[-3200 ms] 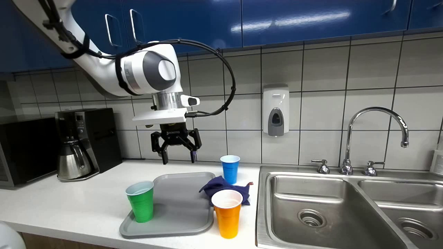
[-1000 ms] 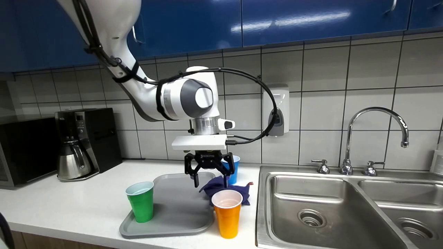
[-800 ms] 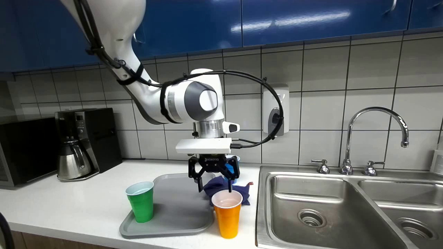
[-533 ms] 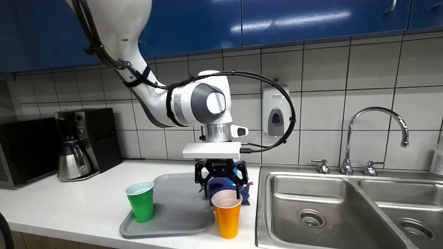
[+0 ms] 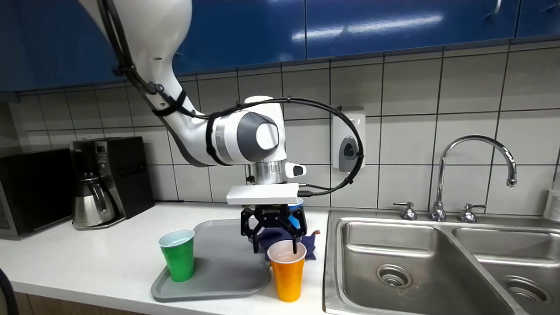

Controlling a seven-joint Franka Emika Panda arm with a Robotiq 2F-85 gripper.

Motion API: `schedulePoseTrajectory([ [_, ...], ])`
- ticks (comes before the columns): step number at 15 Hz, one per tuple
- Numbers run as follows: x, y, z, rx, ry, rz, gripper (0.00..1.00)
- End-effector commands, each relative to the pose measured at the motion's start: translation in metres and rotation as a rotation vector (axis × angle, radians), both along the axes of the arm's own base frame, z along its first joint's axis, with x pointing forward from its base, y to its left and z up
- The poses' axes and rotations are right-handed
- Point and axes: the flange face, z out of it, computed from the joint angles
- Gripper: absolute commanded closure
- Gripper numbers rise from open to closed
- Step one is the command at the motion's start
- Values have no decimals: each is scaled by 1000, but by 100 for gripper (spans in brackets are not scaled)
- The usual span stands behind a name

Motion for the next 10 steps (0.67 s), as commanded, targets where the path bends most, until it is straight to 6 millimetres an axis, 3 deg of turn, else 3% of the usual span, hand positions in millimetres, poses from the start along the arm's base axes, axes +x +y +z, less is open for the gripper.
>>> schedulePoseTrajectory([
  [1,7,6,-2,-5,-15,23,0],
  [10,9,9,-4,-4,-16,35,0],
])
